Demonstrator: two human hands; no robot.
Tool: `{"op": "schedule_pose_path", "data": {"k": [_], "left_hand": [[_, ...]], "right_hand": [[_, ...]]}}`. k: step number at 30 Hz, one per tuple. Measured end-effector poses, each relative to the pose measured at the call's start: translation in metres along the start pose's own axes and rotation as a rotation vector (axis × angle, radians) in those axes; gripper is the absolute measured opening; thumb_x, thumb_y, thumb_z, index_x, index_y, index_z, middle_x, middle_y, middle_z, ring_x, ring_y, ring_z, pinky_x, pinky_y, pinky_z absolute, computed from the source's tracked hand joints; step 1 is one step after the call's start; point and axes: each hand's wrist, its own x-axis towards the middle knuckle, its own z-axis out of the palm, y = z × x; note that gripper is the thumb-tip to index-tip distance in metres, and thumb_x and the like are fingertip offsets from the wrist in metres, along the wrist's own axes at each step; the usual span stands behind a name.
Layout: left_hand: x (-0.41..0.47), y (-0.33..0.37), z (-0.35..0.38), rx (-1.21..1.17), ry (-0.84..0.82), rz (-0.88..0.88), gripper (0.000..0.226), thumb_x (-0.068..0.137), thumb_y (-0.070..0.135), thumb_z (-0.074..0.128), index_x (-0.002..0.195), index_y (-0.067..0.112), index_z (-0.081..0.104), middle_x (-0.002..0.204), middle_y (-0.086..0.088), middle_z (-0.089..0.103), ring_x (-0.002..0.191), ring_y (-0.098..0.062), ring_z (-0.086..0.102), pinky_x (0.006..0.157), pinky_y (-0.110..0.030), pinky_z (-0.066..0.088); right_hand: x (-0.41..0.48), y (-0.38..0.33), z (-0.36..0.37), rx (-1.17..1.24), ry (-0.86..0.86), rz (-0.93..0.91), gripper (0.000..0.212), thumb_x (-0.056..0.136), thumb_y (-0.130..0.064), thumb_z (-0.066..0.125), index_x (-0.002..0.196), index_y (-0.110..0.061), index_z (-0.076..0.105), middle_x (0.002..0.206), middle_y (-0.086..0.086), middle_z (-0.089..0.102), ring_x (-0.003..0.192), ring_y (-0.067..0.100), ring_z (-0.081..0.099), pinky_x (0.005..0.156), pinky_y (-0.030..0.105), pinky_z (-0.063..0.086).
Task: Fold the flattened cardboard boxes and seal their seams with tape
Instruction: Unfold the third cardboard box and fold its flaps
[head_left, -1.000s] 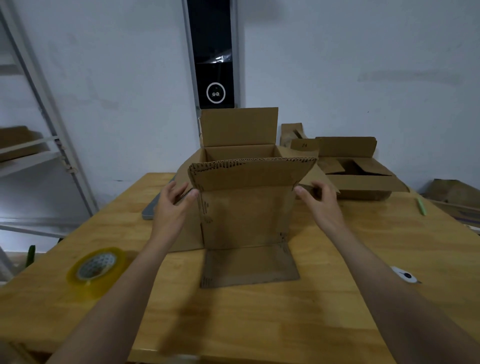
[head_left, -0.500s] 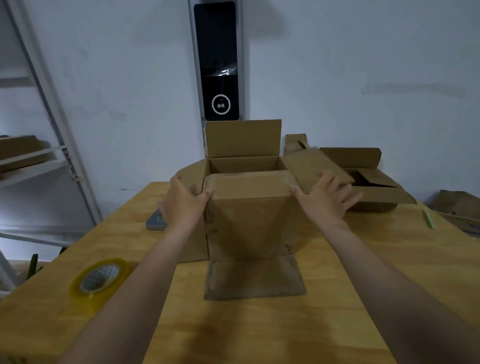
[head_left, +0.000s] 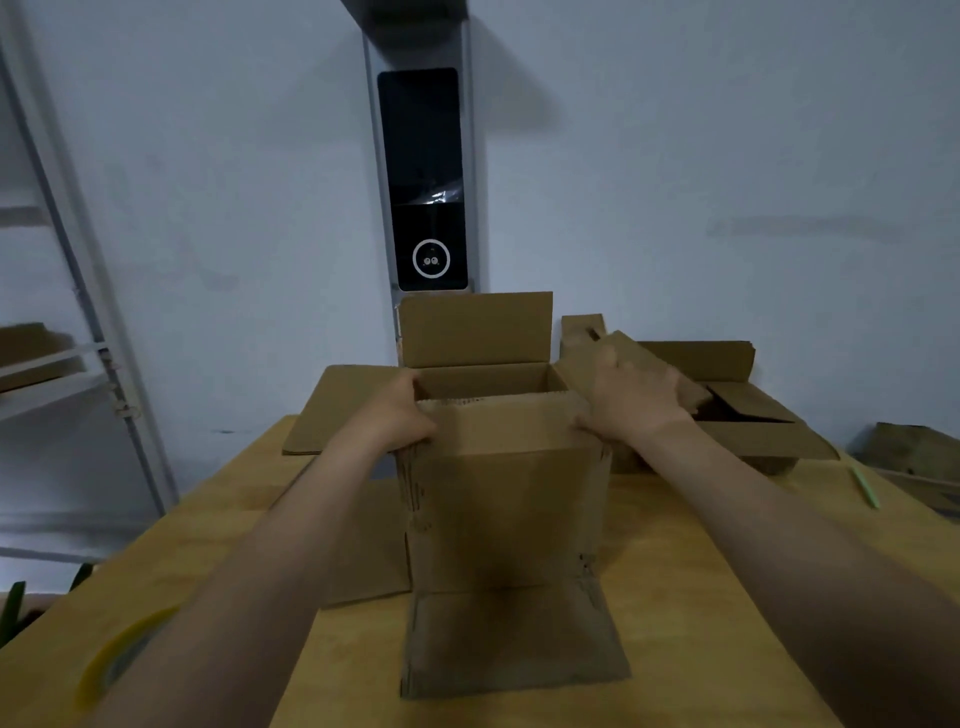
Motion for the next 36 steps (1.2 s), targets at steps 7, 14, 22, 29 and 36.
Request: {"op": "schedule_pose_path", "data": {"k": [7,14,22,29,36], "left_hand": [[0.032,0.002,0.009,-0.204,0.094,-0.159,0.13,0.074,0.049,0.088,0.161,0.037,-0.008,0.163,-0.011,0.002,0.144,-0.039,0.033,0.102,-0.044,0.043],[0.09,-0.006,0.014,-0.49,0.447,-0.313,0.107,0.088,0.068,0.062,0.161,0.024,-0.003,0.165,-0.011,0.006,0.148,-0.047,0.02,0.117,-0.06,0.029],[0.141,-0.01,0.012,-0.331,0.393,-0.294,0.128,0.072,0.09,0.057,0.159,0.031,-0.014,0.166,-0.008,0.001,0.149,-0.054,0.004,0.118,-0.068,0.017],[0.158,-0.001,0.035,-0.386,0.501,-0.016,0.116,0.081,0.069,0.071,0.161,0.035,-0.006,0.171,-0.004,0.01,0.157,-0.033,-0.001,0.119,-0.072,0.002],[0.166,-0.009,0.037,-0.448,0.444,0.042,0.124,0.07,0.076,0.074,0.159,0.04,-0.006,0.169,-0.007,0.018,0.155,-0.035,0.013,0.119,-0.069,0.017]], "right_hand": [[0.064,-0.02,0.02,0.54,-0.016,-0.212,0.136,0.057,-0.059,0.092,0.157,-0.041,0.002,0.166,-0.002,-0.004,0.152,0.041,0.008,0.12,0.06,0.024],[0.11,-0.042,0.046,0.869,0.137,-0.163,0.144,0.053,-0.054,0.096,0.158,-0.043,-0.001,0.167,-0.004,-0.002,0.153,0.033,0.007,0.122,0.06,0.019],[0.147,-0.056,0.049,0.867,0.219,-0.159,0.141,0.057,-0.055,0.095,0.156,-0.047,-0.006,0.166,-0.006,-0.018,0.154,0.033,0.004,0.119,0.063,0.023],[0.161,-0.054,0.065,0.893,0.29,-0.187,0.137,0.06,-0.058,0.092,0.157,-0.044,-0.003,0.167,-0.006,-0.014,0.154,0.03,0.0,0.122,0.059,0.019],[0.164,-0.049,0.074,0.628,0.323,-0.198,0.136,0.06,-0.069,0.086,0.157,-0.045,-0.008,0.169,-0.001,-0.01,0.155,0.033,0.002,0.125,0.055,0.009]]}}
